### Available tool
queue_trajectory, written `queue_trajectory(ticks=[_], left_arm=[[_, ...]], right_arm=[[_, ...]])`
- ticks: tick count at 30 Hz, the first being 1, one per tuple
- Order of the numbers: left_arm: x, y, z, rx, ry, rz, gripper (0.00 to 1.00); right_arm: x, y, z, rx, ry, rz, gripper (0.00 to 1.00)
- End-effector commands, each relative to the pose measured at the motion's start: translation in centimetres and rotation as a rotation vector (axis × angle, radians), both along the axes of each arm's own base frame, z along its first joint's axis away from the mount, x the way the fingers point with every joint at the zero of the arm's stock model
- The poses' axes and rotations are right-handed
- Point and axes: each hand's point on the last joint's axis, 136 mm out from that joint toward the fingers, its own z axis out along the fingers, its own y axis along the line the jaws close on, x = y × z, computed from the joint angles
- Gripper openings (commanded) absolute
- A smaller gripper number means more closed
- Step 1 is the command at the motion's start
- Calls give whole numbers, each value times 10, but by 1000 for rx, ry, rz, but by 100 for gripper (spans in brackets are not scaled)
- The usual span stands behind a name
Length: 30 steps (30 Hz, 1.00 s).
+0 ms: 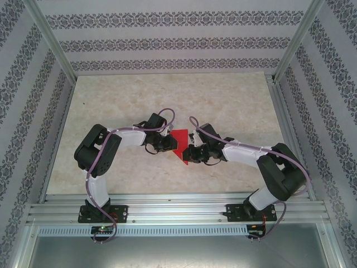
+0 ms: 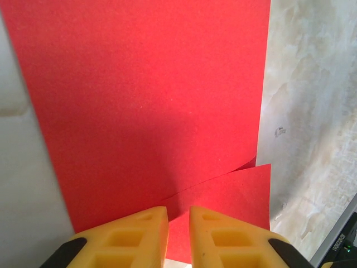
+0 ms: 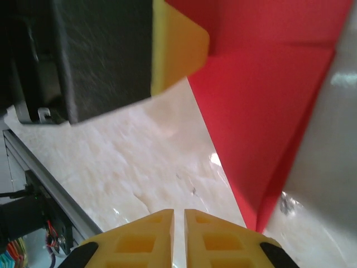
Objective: Fold a paper plane with a square sheet of paper (fold left side to right side)
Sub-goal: Third fold the triangle at the center of the table.
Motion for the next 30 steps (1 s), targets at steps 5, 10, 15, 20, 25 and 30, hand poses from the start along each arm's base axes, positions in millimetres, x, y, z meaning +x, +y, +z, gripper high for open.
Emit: queue_trajectory(ticks=[5,10,15,20,25,30], left_arm=[[-13,21,-37,144,55,12,21],[-11,19,-34,135,49,8,21],[3,14,-8,108,0,0,26],[17,6,45,31,-100,-10,29],[0,0,66,-80,-117,-16,18],[-22,-19,61,-164,-68,-42,13]], right_arm=[[2,-6,-38,-94,64,-4,12],[-16,-25,-62,-177,132,-16,11],[-33,-46,-80,-265,191,-44,10],[-36,-48,-86,-275,209,-48,10],[-33,-45,-85,-270,204,-41,10],[-33,-45,-86,-279,205,-28,9]])
